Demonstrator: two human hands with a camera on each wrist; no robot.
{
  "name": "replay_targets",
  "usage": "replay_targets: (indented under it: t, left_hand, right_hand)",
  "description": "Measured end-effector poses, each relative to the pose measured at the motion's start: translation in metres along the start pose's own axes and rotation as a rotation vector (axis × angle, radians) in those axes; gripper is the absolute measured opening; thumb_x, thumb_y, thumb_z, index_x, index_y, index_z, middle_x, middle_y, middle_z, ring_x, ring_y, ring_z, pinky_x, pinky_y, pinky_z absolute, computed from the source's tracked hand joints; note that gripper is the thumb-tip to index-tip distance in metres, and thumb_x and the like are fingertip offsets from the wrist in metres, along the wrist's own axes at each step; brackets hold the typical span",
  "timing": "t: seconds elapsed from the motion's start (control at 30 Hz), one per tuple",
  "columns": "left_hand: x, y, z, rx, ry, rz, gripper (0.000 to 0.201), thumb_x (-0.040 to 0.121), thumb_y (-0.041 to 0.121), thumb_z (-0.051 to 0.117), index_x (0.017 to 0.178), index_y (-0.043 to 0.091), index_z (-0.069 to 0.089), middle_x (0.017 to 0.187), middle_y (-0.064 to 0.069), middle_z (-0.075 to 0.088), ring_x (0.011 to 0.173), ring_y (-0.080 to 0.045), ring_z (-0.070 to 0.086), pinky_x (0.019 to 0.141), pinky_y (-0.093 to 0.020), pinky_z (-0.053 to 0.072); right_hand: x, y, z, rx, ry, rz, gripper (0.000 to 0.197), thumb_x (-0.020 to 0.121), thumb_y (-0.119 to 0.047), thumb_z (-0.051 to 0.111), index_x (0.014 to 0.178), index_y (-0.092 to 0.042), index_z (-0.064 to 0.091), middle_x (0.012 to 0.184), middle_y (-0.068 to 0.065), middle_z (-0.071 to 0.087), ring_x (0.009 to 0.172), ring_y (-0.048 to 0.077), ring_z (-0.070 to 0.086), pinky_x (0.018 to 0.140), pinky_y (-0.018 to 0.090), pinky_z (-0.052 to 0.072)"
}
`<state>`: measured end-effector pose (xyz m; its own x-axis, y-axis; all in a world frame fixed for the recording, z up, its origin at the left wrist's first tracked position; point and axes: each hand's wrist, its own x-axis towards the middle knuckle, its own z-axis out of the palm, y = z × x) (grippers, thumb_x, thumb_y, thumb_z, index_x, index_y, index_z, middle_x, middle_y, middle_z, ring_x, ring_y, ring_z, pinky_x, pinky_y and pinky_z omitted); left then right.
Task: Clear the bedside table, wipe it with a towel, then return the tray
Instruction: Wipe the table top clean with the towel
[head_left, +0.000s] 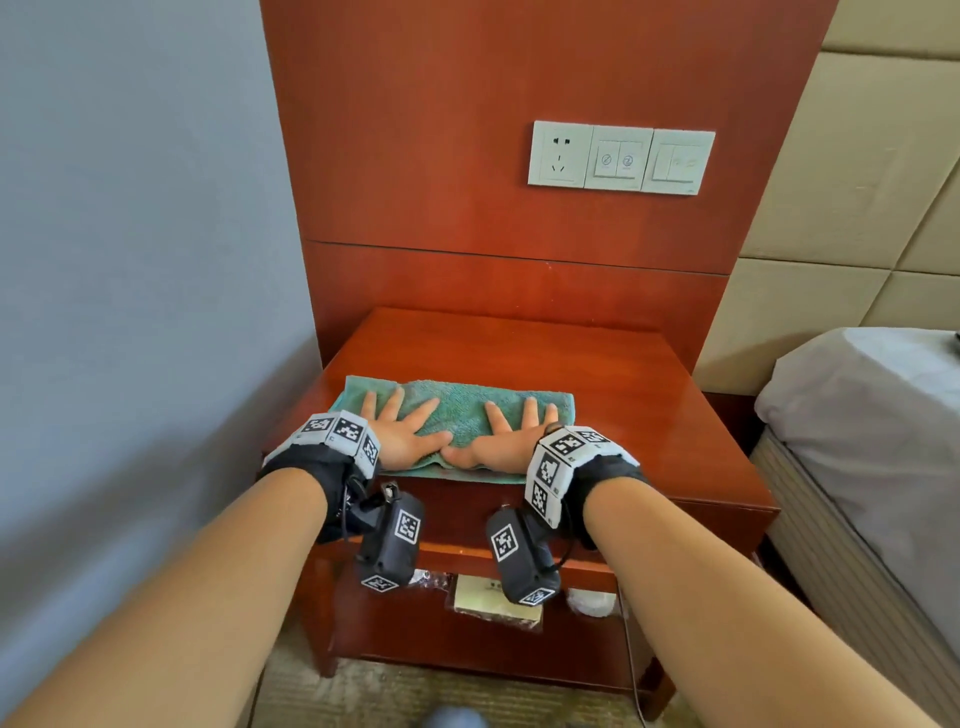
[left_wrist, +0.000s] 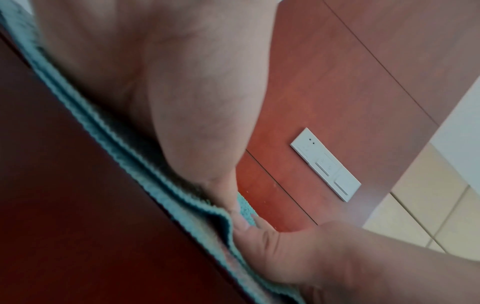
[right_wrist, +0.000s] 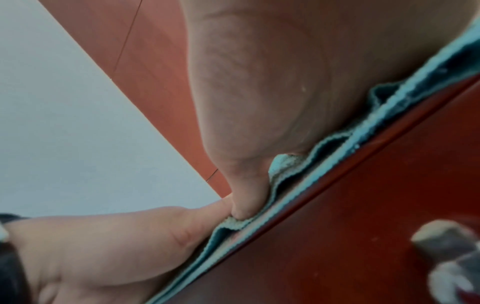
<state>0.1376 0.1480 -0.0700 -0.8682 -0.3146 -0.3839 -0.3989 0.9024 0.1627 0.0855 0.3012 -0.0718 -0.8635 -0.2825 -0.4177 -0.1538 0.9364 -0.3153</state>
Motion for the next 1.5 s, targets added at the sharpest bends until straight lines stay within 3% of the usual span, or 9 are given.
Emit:
replay_targets:
  t: [0.27,0.37,0.43,0.57,0.73,0.87,1.0,1.1,1.5]
  left_hand:
    - [0.001,-0.053,-0.012,0.005,0.039,-0.098,0.070,0.091,0.070,0.025,0.148,0.049,-0.008,0.161,0.001,-0.018,0.147,-0.034,-0.018,0.116,-0.054,-0.008]
    - [0.007,-0.070,-0.011,0.007,0.047,-0.125,0.071,0.089,0.072,0.023,0.147,0.050,-0.011,0.160,0.000,-0.020,0.146,-0.034,-0.020,0.118,-0.058,-0.007]
    - [0.009,-0.073,-0.010,0.009,0.068,-0.149,0.070,0.089,0.073,0.021,0.147,0.050,-0.010,0.160,0.003,-0.021,0.147,-0.033,-0.021,0.116,-0.061,-0.007]
    - [0.010,-0.066,-0.016,0.011,0.056,-0.186,0.070,0.092,0.069,0.023,0.150,0.045,-0.008,0.161,0.000,-0.019,0.147,-0.036,-0.016,0.117,-0.053,-0.006]
    - [0.030,-0.061,-0.026,0.096,0.066,-0.232,0.074,0.090,0.071,0.020,0.152,0.040,-0.006,0.161,-0.006,-0.014,0.147,-0.041,-0.005,0.118,-0.052,-0.003]
    - [0.058,-0.052,-0.037,0.123,0.072,-0.255,0.077,0.091,0.070,0.021,0.153,0.035,-0.005,0.161,-0.010,-0.013,0.148,-0.039,-0.002,0.118,-0.050,0.000]
    - [0.094,-0.042,-0.048,0.061,0.110,-0.241,0.077,0.093,0.065,0.027,0.155,0.028,-0.001,0.160,-0.017,-0.012,0.149,-0.036,-0.005,0.120,-0.046,0.000]
    - [0.122,-0.035,-0.059,0.054,0.123,-0.236,0.077,0.094,0.063,0.028,0.155,0.026,-0.002,0.159,-0.020,-0.012,0.148,-0.037,-0.006,0.120,-0.045,0.000]
    - [0.237,-0.011,-0.106,0.060,0.093,-0.243,0.077,0.091,0.069,0.024,0.153,0.034,-0.005,0.160,-0.011,-0.017,0.146,-0.043,-0.008,0.118,-0.052,-0.001]
  right_hand:
    - [0.020,-0.057,0.018,-0.043,-0.038,-0.137,0.108,0.062,-0.088,0.044,0.152,-0.042,0.007,0.163,0.006,-0.010,0.147,0.040,-0.014,0.113,0.065,-0.004]
    - [0.024,-0.072,0.024,-0.012,-0.035,-0.124,0.103,0.063,-0.087,0.045,0.151,-0.043,0.016,0.163,0.007,-0.007,0.148,0.035,-0.016,0.113,0.064,-0.008]
    - [0.030,-0.078,0.024,-0.009,-0.033,-0.130,0.100,0.063,-0.087,0.046,0.150,-0.046,0.019,0.164,0.006,-0.007,0.148,0.031,-0.017,0.113,0.063,-0.010]
    - [0.044,-0.080,0.009,-0.017,-0.106,-0.165,0.102,0.062,-0.087,0.049,0.150,-0.047,0.017,0.164,0.004,-0.009,0.148,0.031,-0.018,0.114,0.063,-0.010]
    - [0.069,-0.086,-0.002,-0.103,-0.124,-0.191,0.100,0.065,-0.086,0.049,0.151,-0.048,0.014,0.163,0.003,-0.010,0.147,0.034,-0.020,0.112,0.065,-0.011]
    - [0.098,-0.090,-0.009,-0.006,-0.146,-0.187,0.097,0.063,-0.086,0.045,0.149,-0.050,0.018,0.164,0.002,-0.004,0.148,0.033,-0.016,0.112,0.065,-0.009]
    - [0.129,-0.091,-0.020,-0.042,-0.045,-0.197,0.086,0.072,-0.080,0.045,0.147,-0.054,0.015,0.164,-0.004,-0.007,0.149,0.027,-0.017,0.113,0.063,-0.009]
    - [0.155,-0.092,-0.031,-0.016,-0.052,-0.199,0.082,0.074,-0.078,0.044,0.147,-0.054,0.018,0.164,-0.005,-0.004,0.149,0.026,-0.015,0.113,0.063,-0.008]
    - [0.257,-0.098,-0.088,0.022,-0.081,-0.177,0.083,0.074,-0.077,0.039,0.150,-0.050,0.016,0.164,-0.005,-0.003,0.150,0.026,-0.012,0.115,0.061,-0.006]
